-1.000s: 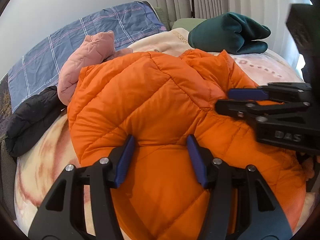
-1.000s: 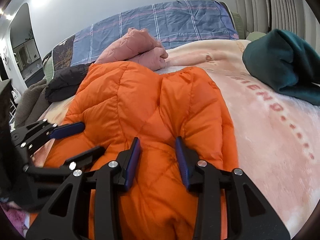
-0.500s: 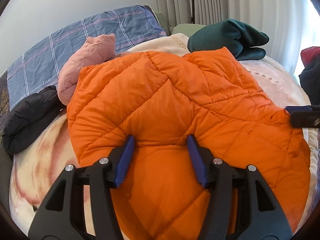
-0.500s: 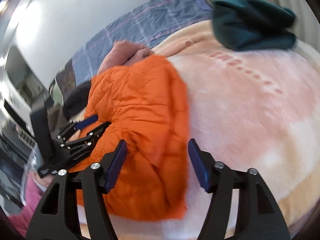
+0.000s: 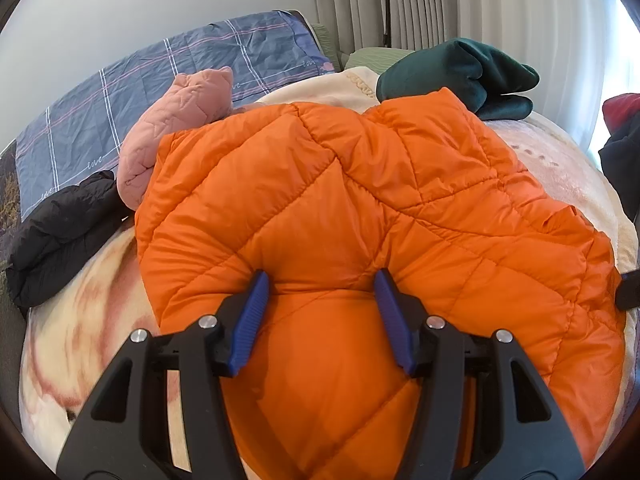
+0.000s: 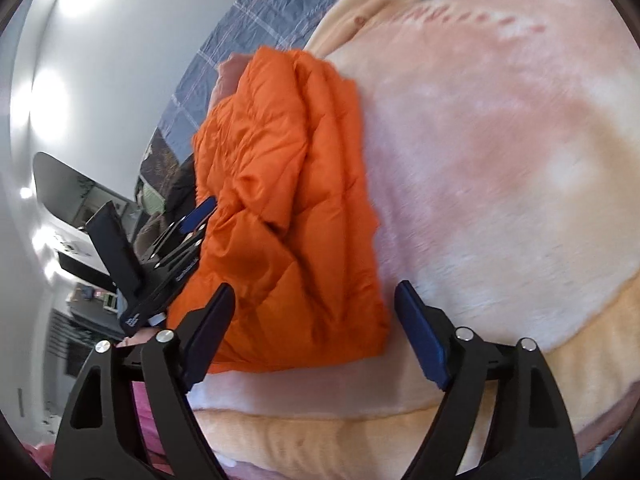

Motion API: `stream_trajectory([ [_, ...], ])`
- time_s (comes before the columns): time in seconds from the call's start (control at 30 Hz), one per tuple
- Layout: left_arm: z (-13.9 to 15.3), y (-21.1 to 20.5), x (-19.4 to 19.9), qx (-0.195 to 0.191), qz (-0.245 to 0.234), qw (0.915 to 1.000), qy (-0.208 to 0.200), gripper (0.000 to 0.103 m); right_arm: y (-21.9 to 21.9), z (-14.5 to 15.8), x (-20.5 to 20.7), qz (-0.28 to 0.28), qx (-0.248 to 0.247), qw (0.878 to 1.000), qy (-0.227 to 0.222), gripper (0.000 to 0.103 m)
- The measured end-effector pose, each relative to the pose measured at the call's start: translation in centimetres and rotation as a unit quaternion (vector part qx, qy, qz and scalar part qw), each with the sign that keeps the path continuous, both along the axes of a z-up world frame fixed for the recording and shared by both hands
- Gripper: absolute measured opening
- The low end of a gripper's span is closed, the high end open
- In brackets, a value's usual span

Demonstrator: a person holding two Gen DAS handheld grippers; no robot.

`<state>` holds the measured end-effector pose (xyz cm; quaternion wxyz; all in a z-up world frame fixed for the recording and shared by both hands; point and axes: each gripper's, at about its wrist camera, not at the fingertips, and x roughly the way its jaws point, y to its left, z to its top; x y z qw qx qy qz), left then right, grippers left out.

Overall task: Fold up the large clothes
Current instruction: 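Grasp the orange jacket bundle edge with the right tool and lift it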

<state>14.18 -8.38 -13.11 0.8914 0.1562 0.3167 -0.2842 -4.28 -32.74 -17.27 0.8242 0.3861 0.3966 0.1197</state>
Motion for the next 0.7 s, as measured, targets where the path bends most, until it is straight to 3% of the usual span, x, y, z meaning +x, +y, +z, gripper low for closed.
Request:
stream_trajectory([
  [0.13,0.0,0.0,0.0,0.0,0.0,1.0,0.0,0.056,0.8,-0.1,0.7,-0.011,0.013,1.0,0.004,0.099],
  [0.27,0.0,0.1,0.0,0.0,-0.001,1.0,0.0,0.056,1.2,-0.2,2.6,-0.026,0.043,0.999,0.017,0.102],
  [0.43,0.0,0.1,0.0,-0.003,0.001,1.0,0.0,0.056,1.9,0.0,4.2,-0.029,0.029,0.999,0.029,0.101],
  [0.47,0.0,0.1,-0.1,-0.004,0.001,1.0,0.0,0.056,1.9,0.2,4.0,-0.034,0.028,0.999,0.027,0.098],
  [0.53,0.1,0.1,-0.1,-0.007,0.002,1.0,0.001,0.056,1.9,0.5,3.8,-0.041,0.015,0.999,0.023,0.067],
  [0.6,0.2,0.1,0.0,-0.012,0.003,0.9999,0.003,0.056,1.5,0.2,3.2,-0.043,0.024,0.999,0.02,0.054],
  [0.7,0.3,0.0,0.0,-0.016,0.001,0.9998,0.006,0.057,1.5,-0.1,3.3,-0.039,0.021,0.999,0.015,0.049],
])
